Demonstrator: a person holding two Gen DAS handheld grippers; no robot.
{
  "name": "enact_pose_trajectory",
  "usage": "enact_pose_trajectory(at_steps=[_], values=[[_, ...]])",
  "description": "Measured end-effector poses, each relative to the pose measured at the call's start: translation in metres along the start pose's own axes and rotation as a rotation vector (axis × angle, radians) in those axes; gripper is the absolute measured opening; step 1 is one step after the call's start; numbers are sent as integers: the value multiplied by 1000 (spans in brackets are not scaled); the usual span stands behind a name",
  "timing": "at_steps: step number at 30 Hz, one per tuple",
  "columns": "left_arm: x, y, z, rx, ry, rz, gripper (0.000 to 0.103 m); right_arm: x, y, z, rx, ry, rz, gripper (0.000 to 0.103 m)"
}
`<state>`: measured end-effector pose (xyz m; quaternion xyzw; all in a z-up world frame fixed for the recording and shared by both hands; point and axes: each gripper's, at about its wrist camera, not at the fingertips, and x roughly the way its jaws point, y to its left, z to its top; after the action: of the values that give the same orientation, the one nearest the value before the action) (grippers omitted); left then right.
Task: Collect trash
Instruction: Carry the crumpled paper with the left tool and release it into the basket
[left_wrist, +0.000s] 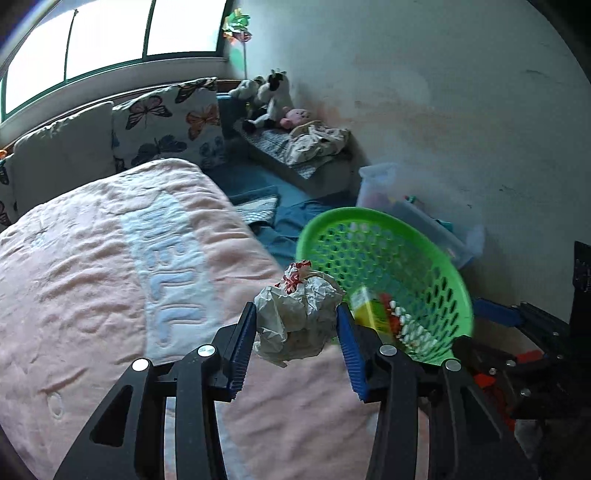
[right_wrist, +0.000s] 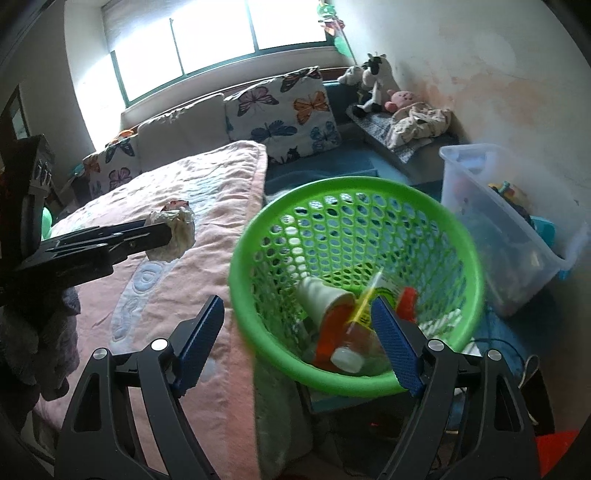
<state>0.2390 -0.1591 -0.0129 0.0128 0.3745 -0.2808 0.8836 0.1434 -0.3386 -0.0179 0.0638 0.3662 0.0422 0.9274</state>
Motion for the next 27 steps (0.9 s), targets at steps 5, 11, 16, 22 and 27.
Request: enact_pose_trajectory(at_steps=[5,11,16,22,27], values=[[5,-23,0,11,9,-35,43,-6,-15,-4,15,-1,-28,81],[17,-46,1,34,36,-56,43,-13,-36,-11,46,-2,-65,81],[31,-59,2,42,67,-72,44,-18,-53,-19,70,2,-100,81],[44,-71,-1,50,105,-75,48,-20,-68,-28,107,11,-114,81],[50,-74,-5,49,118,-69,53,-21,-72,-31,123,15,-114,81]])
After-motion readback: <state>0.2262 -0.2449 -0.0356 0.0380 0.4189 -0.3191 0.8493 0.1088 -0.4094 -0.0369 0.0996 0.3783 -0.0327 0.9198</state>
